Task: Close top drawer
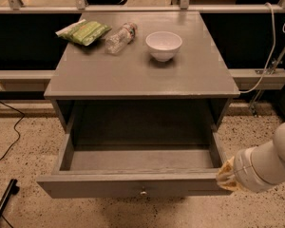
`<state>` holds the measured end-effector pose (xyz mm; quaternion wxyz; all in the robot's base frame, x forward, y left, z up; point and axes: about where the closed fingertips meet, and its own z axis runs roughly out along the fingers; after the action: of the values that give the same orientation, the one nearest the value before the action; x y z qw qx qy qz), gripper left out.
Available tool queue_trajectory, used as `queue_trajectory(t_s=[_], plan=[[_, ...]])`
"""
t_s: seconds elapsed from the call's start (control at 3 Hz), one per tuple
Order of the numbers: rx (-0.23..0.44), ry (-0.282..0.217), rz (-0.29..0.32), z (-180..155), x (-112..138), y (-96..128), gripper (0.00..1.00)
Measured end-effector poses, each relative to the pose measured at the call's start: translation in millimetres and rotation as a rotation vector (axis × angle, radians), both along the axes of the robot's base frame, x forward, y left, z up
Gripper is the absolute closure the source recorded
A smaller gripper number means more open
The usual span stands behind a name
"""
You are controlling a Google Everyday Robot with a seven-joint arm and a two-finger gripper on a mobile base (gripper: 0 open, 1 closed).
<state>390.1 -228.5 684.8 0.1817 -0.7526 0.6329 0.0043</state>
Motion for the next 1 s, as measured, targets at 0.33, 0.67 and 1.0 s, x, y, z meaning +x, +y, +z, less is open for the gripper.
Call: queue_trajectory(t_s=[0.33,0.67,1.0], plan=[[-0.003,0.015,-0.008,-7.5,5.2,3.8,1.0],[-0.003,0.015,-0.008,-3.4,5.2,3.8,1.0],[-0.058,-0.015,-0.022,1.7,13.3,2.0,1.0]])
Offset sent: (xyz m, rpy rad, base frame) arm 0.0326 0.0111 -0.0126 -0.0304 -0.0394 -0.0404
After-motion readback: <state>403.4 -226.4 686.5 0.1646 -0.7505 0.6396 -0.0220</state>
